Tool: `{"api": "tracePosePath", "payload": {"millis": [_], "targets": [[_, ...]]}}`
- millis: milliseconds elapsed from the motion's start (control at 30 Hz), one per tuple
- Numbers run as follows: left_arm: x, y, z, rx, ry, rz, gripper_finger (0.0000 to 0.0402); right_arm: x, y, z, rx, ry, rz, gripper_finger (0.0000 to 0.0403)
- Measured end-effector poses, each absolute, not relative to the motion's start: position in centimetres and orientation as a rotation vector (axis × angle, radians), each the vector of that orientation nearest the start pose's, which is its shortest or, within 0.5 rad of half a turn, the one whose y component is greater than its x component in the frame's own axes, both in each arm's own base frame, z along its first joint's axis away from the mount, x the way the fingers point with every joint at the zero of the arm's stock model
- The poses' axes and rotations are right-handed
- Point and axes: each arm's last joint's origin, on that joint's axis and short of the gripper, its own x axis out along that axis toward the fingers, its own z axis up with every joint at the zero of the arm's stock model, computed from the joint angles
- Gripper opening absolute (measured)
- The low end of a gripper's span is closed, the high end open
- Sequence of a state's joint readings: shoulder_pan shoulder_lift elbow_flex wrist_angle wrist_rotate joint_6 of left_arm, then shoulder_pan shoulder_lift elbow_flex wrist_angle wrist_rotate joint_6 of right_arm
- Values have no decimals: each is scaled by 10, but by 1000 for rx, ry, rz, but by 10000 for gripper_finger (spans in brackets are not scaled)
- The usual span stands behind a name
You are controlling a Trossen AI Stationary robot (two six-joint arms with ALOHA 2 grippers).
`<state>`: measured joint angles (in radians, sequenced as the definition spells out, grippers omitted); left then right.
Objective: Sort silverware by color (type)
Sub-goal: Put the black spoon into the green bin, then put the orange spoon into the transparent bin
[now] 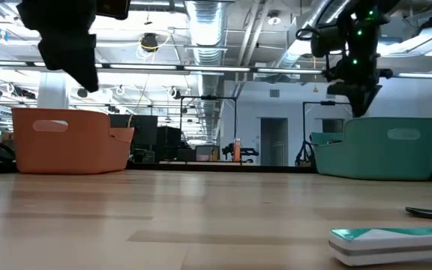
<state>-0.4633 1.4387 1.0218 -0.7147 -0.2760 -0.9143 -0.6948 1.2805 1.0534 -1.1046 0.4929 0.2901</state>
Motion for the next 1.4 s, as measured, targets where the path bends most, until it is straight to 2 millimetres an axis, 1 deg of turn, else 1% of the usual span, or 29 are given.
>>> {"api": "tracePosePath", "payload": {"millis": [100, 200, 267, 333, 400, 500, 567, 667, 767, 833, 933, 1033, 1133, 1267, 1400], "targets": [[246, -121, 234, -403, 1058, 265, 73, 159, -156, 269, 345, 1228, -1192, 145], [244, -127, 234, -376, 1057, 221, 73, 159, -159, 271, 364, 1182, -1192, 198], [243, -134, 235, -332, 1041, 167, 73, 160, -159, 274, 380, 1137, -1172, 225], [241, -143, 235, -254, 1020, 86, 73, 164, -156, 277, 415, 1076, -1126, 239], [240, -153, 232, -201, 966, -14, 73, 172, -151, 281, 448, 1005, -1072, 243], [238, -169, 230, -172, 879, -134, 73, 184, -137, 288, 466, 904, -990, 240], [237, -178, 232, -178, 827, -173, 73, 193, -127, 291, 472, 860, -954, 235], [234, -190, 228, -172, 814, -215, 75, 205, -110, 292, 497, 822, -907, 229], [232, -207, 215, -162, 836, -261, 86, 214, -93, 291, 520, 810, -859, 227], [230, -221, 200, -145, 879, -299, 100, 219, -80, 291, 535, 802, -830, 226], [227, -238, 182, -133, 901, -343, 124, 224, -63, 291, 552, 789, -803, 226], [227, -248, 169, -104, 937, -343, 144, 227, -48, 291, 573, 790, -777, 226], [230, -255, 158, -59, 952, -352, 154, 229, -36, 291, 592, 785, -751, 226], [231, -260, 143, -7, 982, -365, 152, 231, -24, 291, 621, 781, -732, 226], [231, -261, 140, 8, 990, -365, 140, 231, -14, 291, 642, 783, -714, 226]]}}
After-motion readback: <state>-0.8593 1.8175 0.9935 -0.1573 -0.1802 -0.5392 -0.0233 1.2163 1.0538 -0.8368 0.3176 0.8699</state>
